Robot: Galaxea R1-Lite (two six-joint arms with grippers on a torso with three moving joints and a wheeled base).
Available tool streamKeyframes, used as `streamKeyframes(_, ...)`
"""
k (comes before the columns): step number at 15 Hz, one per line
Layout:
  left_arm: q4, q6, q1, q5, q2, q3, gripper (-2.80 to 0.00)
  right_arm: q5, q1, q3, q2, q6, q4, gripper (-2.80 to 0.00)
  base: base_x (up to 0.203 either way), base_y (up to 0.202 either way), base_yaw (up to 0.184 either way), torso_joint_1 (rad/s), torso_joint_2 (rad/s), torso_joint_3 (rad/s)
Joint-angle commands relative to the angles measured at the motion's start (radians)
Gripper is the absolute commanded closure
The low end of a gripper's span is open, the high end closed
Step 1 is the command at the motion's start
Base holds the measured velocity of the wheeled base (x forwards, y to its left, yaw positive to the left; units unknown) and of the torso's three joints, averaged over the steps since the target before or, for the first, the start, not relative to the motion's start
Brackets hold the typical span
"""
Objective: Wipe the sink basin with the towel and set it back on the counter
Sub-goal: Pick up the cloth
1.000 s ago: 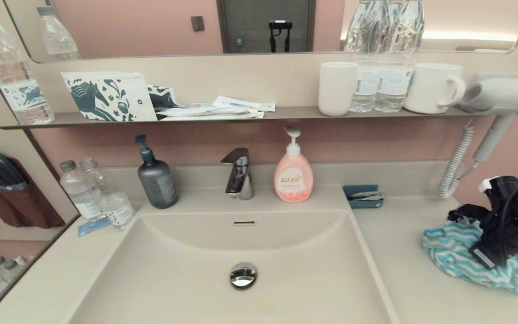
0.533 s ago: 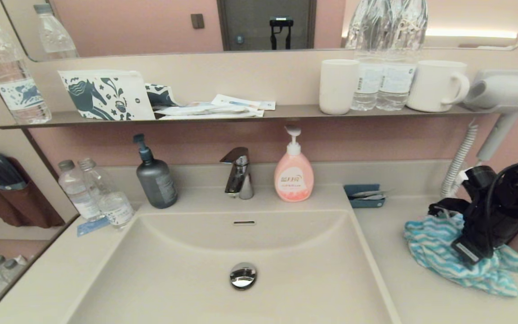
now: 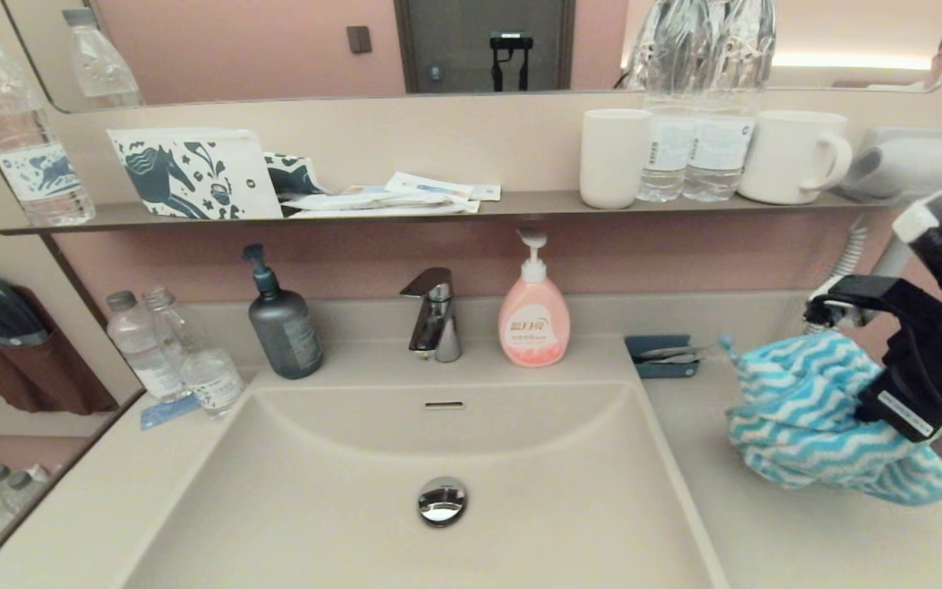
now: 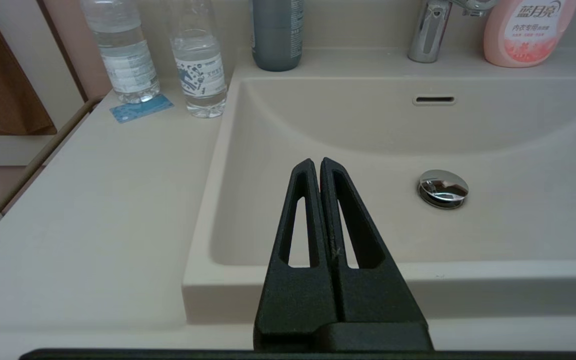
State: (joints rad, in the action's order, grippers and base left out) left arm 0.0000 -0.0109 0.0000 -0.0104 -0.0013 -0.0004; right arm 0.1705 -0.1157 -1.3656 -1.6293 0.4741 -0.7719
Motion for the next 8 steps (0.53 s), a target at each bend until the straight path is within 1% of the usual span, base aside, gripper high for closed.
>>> streamKeyframes(1,0.000,0.000,0.000,0.000,0.001,0.000,0.00,0.000,-0.108,-0.085,0.090,-0.044,-0.034,0.00,0.000,0.000,0.000,0.000,0.00,0.000)
streamKeyframes(5,0.000,0.000,0.000,0.000,0.001,0.000,0.00,0.003,-0.345,-0.236,0.094,-0.214,-0.108,0.00,0.000,0.000,0.000,0.000,0.00,0.000)
streamKeyframes(8,0.000,-0.001,0.000,0.000,0.001,0.000,0.00,0.008,-0.516,-0.330,0.043,-0.350,-0.117,0.00,0.000,0.000,0.000,0.000,0.00,0.000)
